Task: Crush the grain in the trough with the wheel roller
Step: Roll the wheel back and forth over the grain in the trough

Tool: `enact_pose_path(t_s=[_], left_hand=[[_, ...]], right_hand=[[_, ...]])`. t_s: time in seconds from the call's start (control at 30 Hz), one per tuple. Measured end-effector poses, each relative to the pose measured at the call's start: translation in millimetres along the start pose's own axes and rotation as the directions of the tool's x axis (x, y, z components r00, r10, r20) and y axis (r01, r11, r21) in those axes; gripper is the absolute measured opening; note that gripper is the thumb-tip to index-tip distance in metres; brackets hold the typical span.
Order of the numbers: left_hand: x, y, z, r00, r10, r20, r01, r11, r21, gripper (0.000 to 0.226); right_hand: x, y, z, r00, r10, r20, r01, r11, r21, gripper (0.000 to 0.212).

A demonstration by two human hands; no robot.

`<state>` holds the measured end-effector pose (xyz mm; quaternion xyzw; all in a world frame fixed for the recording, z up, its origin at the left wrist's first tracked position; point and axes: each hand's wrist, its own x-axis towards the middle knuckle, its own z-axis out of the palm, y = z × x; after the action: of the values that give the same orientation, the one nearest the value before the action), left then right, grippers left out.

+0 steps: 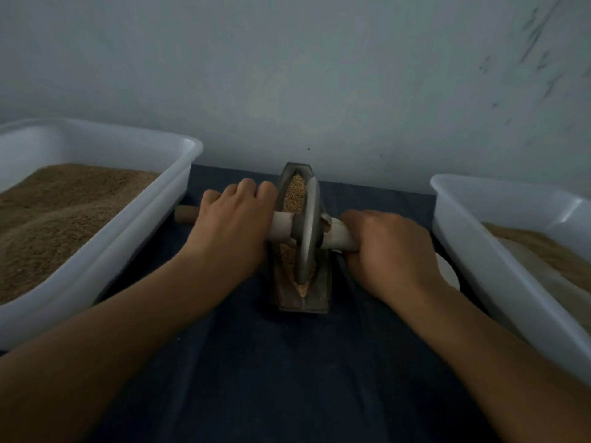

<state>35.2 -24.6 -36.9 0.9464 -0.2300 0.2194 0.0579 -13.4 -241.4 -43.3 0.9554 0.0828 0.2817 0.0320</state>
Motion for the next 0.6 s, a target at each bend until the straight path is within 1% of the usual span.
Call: enact_pose_path(t_s=[0.07, 0.17, 0.27, 0.33, 0.43, 0.5, 0.6], left_hand=[[2.6, -0.1, -3.3, 1.000, 0.013, 0.003, -0.013, 1.000, 0.012, 0.048], [10.4, 1.7, -5.0, 0.999, 0.000, 0.054, -0.002, 0.999, 0.046, 0.044], [22.7, 5.5, -0.9, 0.998, 0.017, 0.065, -0.027, 0.986, 0.164, 0.036], [33.1, 6.9, 2.7, 0.996, 0.032, 0.085, -0.050, 0.977, 0.209, 0.032], [49.3, 1.7, 8.8, 0.989, 0.023, 0.149, -0.052, 0.980, 0.192, 0.028], [57.4, -5.3, 15.5, 0.983, -0.003, 0.181, -0.027, 0.987, 0.160, 0.026], [67.9, -13.5, 26.5, 0.978, -0.041, 0.205, 0.016, 0.992, 0.123, 0.027]], right_hand=[[-2.4, 0.6, -0.6, 1.000, 0.013, 0.006, -0.013, 1.000, -0.001, 0.018], [-2.3, 1.5, 6.1, 0.997, 0.048, 0.057, -0.049, 0.999, 0.002, 0.014], [3.9, 5.6, 20.5, 0.984, 0.099, 0.151, -0.106, 0.993, 0.043, 0.015], [11.0, 10.9, 31.2, 0.973, 0.122, 0.194, -0.137, 0.988, 0.065, 0.017], [26.2, 18.4, 44.1, 0.975, 0.112, 0.191, -0.122, 0.991, 0.045, 0.020], [40.7, 21.1, 50.8, 0.977, 0.096, 0.192, -0.098, 0.995, 0.001, 0.023], [67.6, 26.7, 60.5, 0.970, 0.093, 0.224, -0.084, 0.995, -0.049, 0.019]])
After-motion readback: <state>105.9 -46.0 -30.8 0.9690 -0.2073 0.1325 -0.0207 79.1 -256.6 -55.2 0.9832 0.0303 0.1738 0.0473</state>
